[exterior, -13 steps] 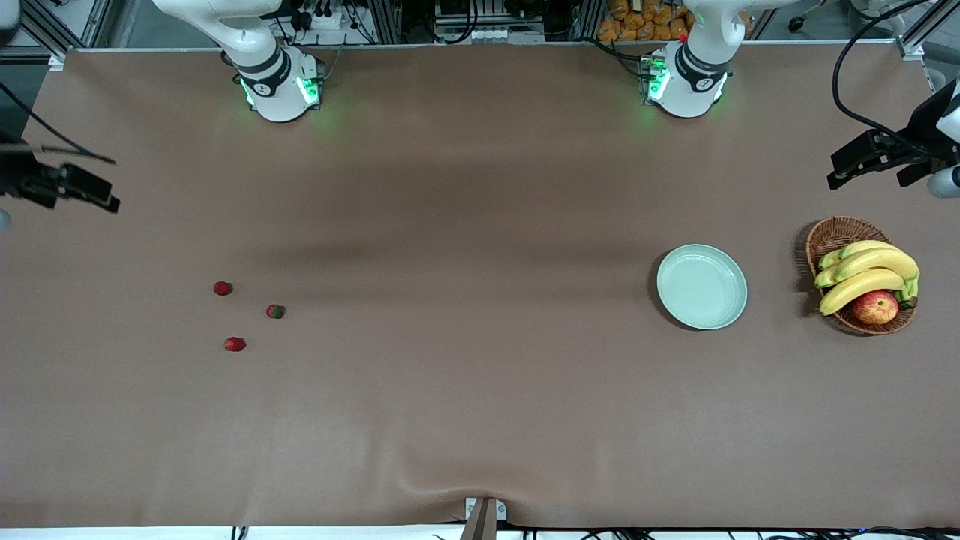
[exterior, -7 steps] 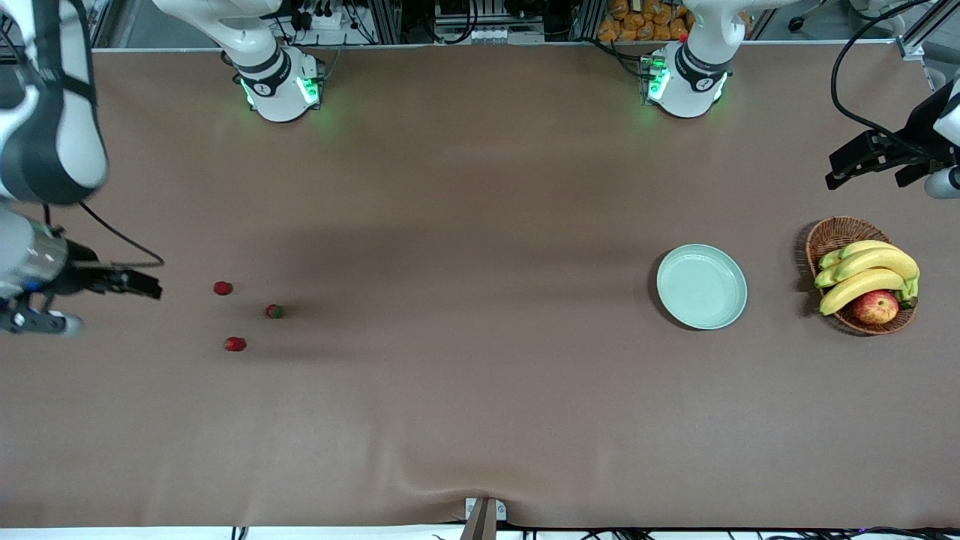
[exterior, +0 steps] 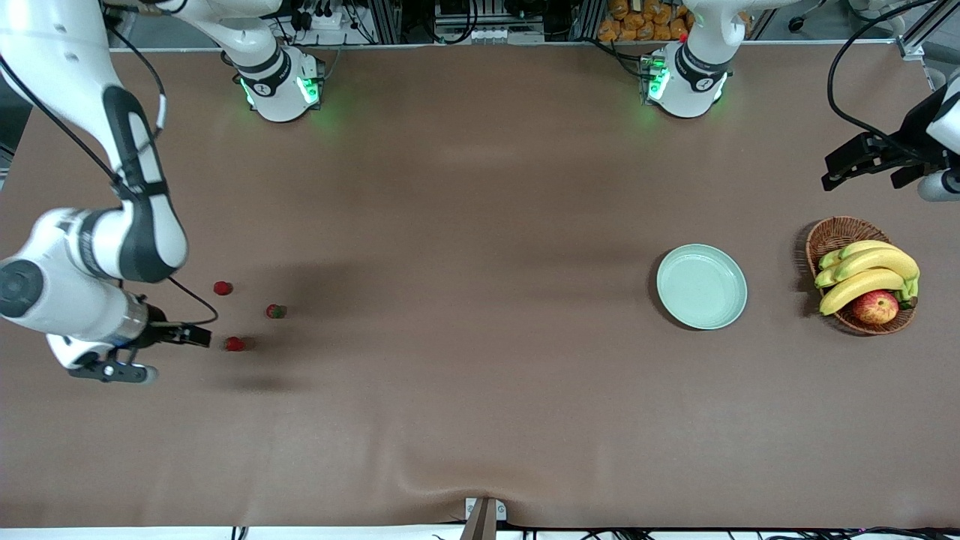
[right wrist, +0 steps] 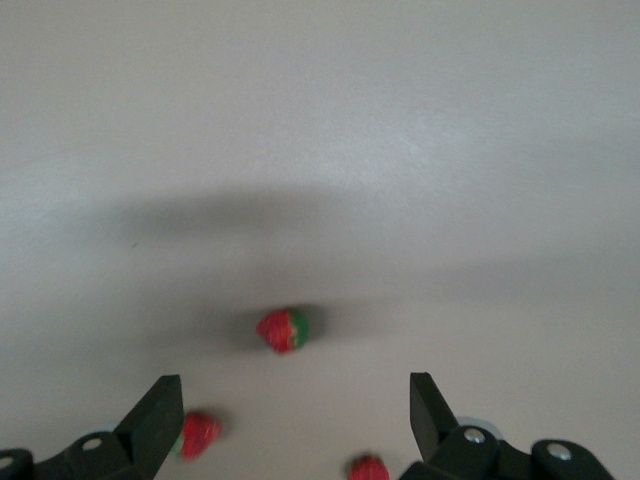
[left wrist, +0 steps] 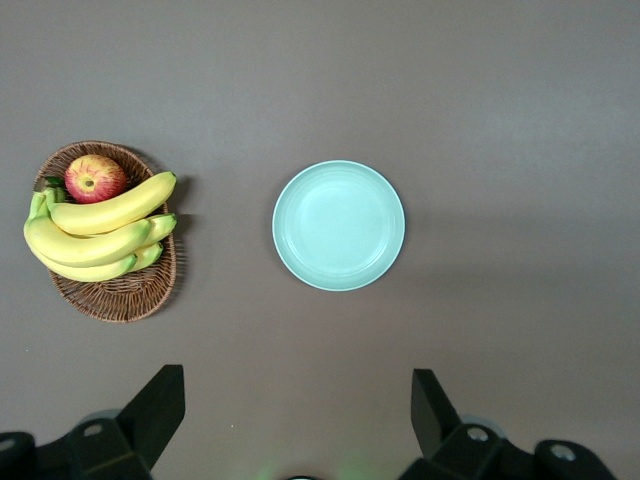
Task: Collect all strawberries into plate
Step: 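Reach the open right gripper down toward the three strawberries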
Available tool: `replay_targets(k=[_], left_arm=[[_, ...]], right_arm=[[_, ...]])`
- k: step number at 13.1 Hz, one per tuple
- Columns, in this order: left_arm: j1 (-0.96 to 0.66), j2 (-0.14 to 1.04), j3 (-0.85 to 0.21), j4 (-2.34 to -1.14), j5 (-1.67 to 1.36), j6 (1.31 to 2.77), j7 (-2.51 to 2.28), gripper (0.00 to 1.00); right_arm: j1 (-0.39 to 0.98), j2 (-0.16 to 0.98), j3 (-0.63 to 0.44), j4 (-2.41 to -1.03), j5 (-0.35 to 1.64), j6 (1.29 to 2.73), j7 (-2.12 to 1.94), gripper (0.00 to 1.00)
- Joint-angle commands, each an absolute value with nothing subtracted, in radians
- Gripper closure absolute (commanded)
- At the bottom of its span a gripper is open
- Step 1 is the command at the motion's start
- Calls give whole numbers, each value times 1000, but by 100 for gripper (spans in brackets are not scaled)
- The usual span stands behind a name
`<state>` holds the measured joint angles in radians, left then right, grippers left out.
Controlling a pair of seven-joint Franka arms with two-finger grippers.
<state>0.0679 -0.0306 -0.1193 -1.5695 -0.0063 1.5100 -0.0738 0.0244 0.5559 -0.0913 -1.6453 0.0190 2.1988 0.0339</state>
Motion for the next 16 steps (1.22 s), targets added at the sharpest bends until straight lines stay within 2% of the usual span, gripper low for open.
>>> replay_targets(k=[1,4,7,9,11,14,16], left_arm=[[55,-32,-127,-1575,3,1519,-80,0],[51,-25,-138,-1577,3,1520,-81,0],[42,1,-152,-1580,3,1532,-86,0],[28,23,-153,-1578,2,1549,-97,0],[29,46,-178,-1578,2,1580,-101,0],[28,64,-181,-1578,2,1617,-101,0],[28,74,-181,-1578,2,1626,-101,0]], right_arm=[[23,629,-86,-1638,17,2281,40,0],[28,687,-84,-1638,26,2345,46,0],[40,709,-84,-1641,26,2342,48,1],[41,712,-84,-1658,26,2344,48,16],[51,721,-84,-1663,26,2341,48,25],[52,721,-83,-1684,26,2341,48,45],[54,721,-83,-1683,28,2312,46,66]])
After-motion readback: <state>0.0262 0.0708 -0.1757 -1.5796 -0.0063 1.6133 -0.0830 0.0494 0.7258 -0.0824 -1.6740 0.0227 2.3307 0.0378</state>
